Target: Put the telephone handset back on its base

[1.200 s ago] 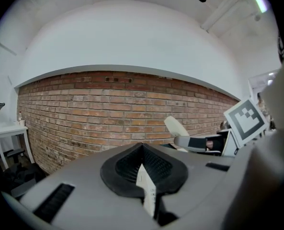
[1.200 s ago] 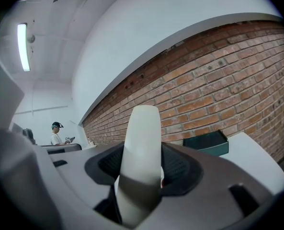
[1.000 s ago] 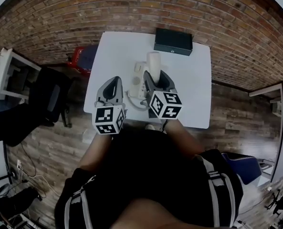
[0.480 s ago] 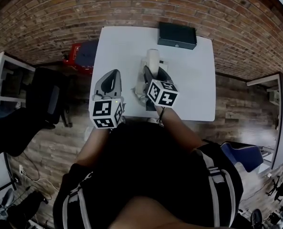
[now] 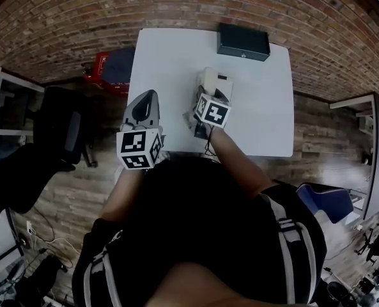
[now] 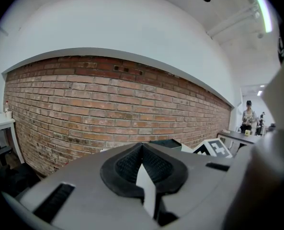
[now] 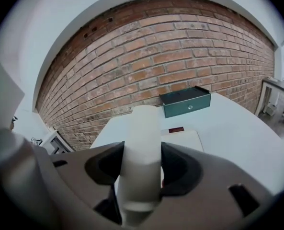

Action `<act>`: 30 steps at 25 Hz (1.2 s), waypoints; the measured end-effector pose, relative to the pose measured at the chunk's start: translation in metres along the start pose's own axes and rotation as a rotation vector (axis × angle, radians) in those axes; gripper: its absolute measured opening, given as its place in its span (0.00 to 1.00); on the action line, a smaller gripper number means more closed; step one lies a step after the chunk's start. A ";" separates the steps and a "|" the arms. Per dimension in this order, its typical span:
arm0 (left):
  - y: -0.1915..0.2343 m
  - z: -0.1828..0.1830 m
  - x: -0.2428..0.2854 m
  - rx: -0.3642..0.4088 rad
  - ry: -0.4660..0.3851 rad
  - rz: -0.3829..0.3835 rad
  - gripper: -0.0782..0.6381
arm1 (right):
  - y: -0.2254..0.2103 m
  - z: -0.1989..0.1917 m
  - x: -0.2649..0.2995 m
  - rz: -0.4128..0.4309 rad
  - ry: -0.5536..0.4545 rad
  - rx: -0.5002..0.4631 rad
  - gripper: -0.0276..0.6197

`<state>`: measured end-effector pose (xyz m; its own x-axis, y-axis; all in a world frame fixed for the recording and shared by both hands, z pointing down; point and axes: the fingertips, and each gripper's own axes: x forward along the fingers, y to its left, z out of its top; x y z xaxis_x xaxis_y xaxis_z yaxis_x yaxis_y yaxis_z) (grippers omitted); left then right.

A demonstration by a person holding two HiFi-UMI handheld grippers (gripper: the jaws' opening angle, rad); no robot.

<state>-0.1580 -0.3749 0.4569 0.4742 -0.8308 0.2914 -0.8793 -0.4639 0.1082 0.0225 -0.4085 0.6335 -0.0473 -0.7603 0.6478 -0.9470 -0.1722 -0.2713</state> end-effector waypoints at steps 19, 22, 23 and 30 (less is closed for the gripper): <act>0.029 -0.012 -0.014 -0.013 0.015 0.006 0.10 | 0.001 -0.041 0.039 -0.147 0.078 -0.051 0.36; 0.031 -0.013 -0.017 -0.013 0.019 0.010 0.10 | 0.004 -0.046 0.043 -0.164 0.092 -0.075 0.36; 0.031 -0.014 -0.018 -0.014 0.021 0.011 0.10 | 0.004 -0.047 0.043 -0.173 0.097 -0.084 0.36; 0.029 -0.021 -0.022 -0.022 0.033 0.003 0.10 | 0.004 -0.050 0.048 -0.201 0.107 -0.095 0.36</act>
<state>-0.1951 -0.3634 0.4739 0.4698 -0.8215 0.3233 -0.8818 -0.4540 0.1277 0.0005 -0.4145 0.6993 0.1169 -0.6454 0.7548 -0.9662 -0.2498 -0.0640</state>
